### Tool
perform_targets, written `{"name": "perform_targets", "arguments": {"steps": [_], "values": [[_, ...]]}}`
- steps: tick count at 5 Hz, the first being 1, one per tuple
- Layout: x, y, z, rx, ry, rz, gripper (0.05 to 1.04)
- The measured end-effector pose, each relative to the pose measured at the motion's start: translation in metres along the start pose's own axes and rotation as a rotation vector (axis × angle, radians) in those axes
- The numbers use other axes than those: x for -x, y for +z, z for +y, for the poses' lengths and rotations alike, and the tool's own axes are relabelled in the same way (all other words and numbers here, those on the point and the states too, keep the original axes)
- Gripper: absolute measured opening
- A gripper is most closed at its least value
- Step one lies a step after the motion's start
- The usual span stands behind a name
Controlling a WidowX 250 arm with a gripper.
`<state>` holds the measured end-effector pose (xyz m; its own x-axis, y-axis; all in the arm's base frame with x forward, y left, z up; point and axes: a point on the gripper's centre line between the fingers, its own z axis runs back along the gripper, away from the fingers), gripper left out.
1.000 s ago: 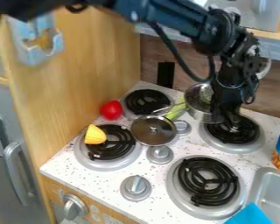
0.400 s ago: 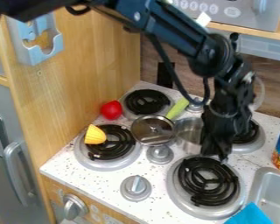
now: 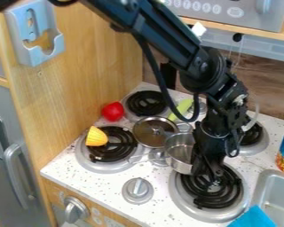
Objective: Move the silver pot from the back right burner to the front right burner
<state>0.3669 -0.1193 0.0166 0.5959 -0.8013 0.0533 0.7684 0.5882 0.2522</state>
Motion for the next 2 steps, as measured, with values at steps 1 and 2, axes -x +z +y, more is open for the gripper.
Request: {"name": "perform_targets", "arguments": {"steps": [1, 2], "values": [[-0.004, 0.017, -0.018, -0.025, -0.029, -0.043, 0.093], [-0.009, 0.017, -0.032, -0.032, -0.062, -0.066, 0.093]]}}
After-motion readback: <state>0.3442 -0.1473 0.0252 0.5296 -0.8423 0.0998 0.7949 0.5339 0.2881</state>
